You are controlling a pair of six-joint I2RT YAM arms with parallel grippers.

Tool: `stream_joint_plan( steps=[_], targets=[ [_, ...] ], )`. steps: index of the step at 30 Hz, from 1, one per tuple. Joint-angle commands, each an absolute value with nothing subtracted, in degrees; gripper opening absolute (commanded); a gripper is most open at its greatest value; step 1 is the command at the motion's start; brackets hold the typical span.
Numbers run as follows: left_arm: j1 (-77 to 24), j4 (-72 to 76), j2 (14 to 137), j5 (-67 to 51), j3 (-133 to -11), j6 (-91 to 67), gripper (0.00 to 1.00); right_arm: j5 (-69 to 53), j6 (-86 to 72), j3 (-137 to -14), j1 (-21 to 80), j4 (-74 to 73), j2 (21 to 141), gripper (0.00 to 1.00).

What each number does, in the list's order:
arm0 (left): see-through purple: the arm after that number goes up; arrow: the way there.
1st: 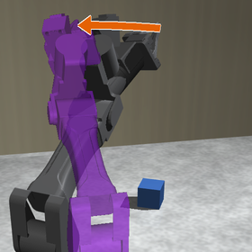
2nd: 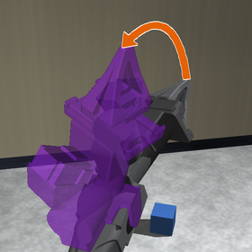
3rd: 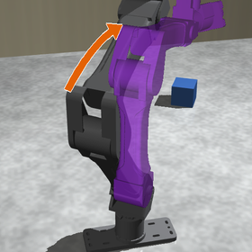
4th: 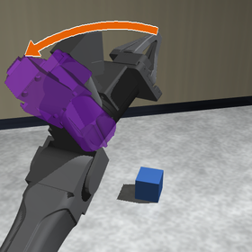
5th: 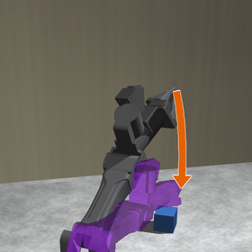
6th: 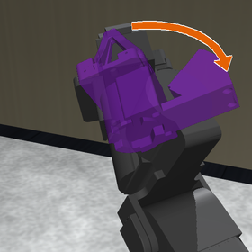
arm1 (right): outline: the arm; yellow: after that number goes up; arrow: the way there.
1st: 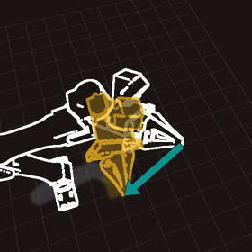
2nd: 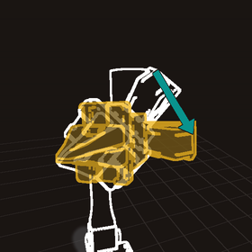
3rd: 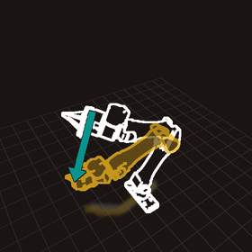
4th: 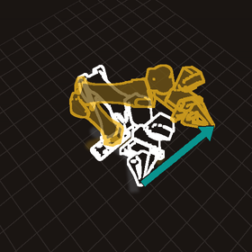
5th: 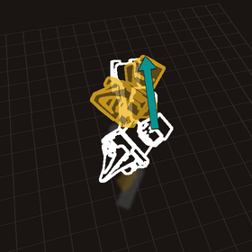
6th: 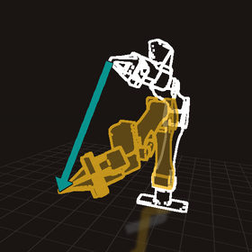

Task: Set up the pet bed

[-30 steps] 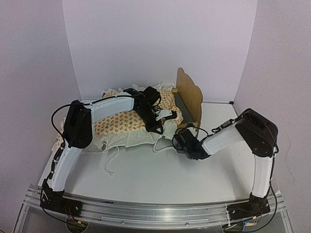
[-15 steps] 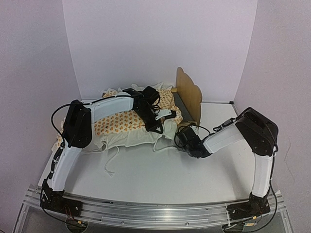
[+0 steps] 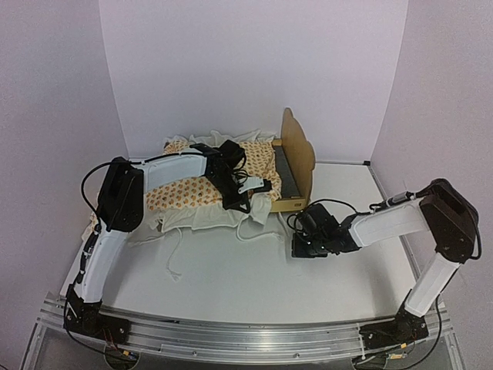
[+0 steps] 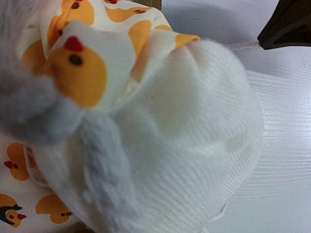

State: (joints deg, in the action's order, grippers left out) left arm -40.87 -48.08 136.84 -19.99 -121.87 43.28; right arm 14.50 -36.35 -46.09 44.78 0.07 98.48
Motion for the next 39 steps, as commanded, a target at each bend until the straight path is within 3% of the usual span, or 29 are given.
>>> stream_joint_plan(
  steps=[1, 7, 15, 18, 21, 26, 30, 32, 35, 39],
  targets=[
    [-39.64, -33.37, 129.77, -16.07, -119.07, 51.34, 0.00, 5.62, -32.69, -46.22, 45.15, -6.08, 93.02, 0.00],
    [-36.76, -32.05, 129.82, -15.72, -116.04, 56.69, 0.01, 0.57, -31.51, -51.72, 45.55, -14.81, 90.91, 0.00],
    [-39.15, -41.21, 124.27, -29.13, -113.31, 60.90, 0.39, 0.44, -31.79, -57.34, 45.59, -15.39, 91.93, 0.00],
    [-40.37, -46.05, 123.76, -34.09, -116.95, 60.21, 0.57, 0.46, -32.00, -58.27, 45.61, -16.06, 91.46, 0.00],
    [-41.55, -51.52, 124.62, -37.87, -123.63, 58.41, 0.67, 1.23, -32.45, -58.73, 45.54, -18.00, 89.61, 0.00],
    [-43.65, -48.09, 126.00, -35.81, -127.55, 49.89, 0.71, 9.73, -34.83, -60.04, 45.34, -29.96, 86.31, 0.00],
    [-43.87, -41.18, 132.82, -23.06, -137.11, 28.53, 0.67, 13.54, -36.61, -59.58, 44.97, -33.43, 84.16, 0.00],
    [-43.85, -40.37, 136.03, -17.51, -140.79, 18.29, 0.70, 13.77, -36.39, -60.34, 44.92, -33.71, 84.41, 0.00],
    [-44.40, -32.99, 135.29, -14.72, -134.73, 7.66, 0.75, 13.60, -35.49, -62.34, 44.93, -34.10, 85.98, 0.00],
    [-47.68, -25.31, 135.75, -4.20, -131.00, 9.70, 0.78, 13.52, -34.81, -64.02, 44.91, -34.10, 87.44, 0.00]
  ],
)
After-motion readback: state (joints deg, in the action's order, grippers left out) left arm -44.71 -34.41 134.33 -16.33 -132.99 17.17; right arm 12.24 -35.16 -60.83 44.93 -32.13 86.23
